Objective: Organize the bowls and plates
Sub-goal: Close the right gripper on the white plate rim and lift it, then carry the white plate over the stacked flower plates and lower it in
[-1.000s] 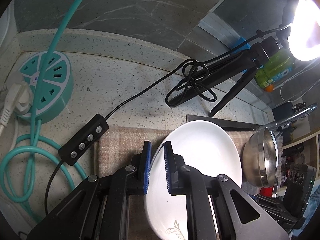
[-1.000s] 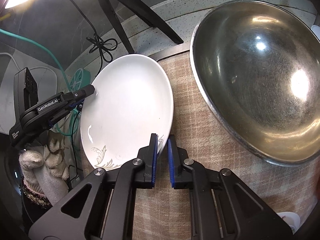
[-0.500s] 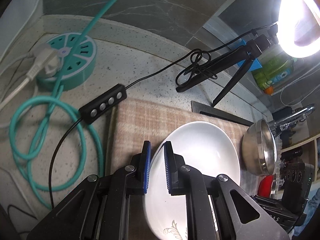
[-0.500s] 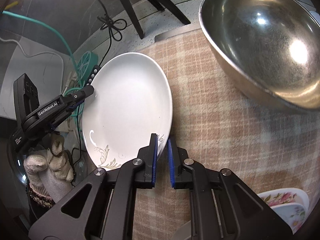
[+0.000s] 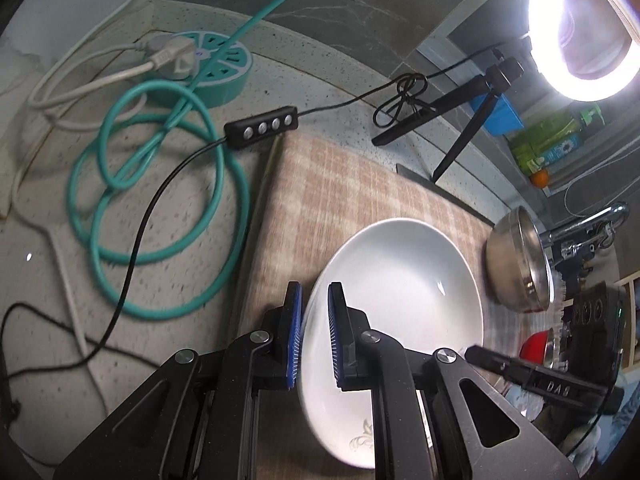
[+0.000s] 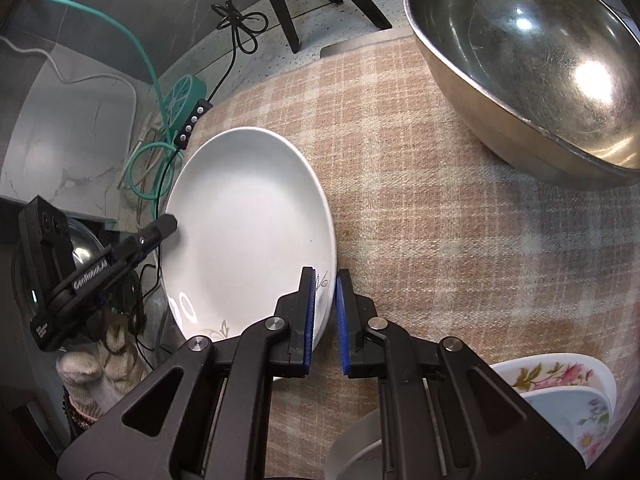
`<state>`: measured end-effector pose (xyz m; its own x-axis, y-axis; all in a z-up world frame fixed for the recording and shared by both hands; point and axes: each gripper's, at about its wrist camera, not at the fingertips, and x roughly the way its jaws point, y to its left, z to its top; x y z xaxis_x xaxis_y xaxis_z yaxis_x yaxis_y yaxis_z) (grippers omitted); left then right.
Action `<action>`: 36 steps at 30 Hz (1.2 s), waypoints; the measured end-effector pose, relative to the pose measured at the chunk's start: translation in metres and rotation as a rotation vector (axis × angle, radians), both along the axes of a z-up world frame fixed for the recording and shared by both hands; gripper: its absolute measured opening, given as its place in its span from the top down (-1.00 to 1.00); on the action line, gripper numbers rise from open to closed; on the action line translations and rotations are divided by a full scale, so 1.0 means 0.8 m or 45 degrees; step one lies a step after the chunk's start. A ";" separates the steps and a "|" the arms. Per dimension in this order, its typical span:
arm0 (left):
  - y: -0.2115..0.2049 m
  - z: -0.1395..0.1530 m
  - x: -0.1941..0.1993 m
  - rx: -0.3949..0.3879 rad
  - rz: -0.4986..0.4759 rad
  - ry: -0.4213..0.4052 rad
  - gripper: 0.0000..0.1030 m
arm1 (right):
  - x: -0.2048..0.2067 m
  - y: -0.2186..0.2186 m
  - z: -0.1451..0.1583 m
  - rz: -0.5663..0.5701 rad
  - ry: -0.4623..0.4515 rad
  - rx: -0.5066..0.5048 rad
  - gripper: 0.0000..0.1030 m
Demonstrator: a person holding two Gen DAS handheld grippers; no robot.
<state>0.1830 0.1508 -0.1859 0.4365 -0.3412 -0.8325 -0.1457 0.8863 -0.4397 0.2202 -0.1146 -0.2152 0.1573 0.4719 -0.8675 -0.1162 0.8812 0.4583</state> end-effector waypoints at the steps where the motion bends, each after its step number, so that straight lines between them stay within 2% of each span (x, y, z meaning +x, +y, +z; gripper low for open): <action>1: -0.001 0.001 -0.008 0.007 0.003 0.001 0.79 | 0.000 0.002 0.000 0.014 -0.003 -0.007 0.80; 14: 0.011 0.001 -0.080 -0.055 0.148 0.022 0.79 | -0.012 0.016 0.008 0.127 -0.030 0.005 0.80; 23: 0.011 0.009 -0.101 -0.062 0.171 0.004 0.79 | -0.028 0.012 0.011 0.154 -0.036 0.027 0.80; 36: -0.013 0.050 -0.122 -0.080 0.137 -0.078 0.79 | -0.060 -0.026 0.054 0.139 -0.080 0.065 0.80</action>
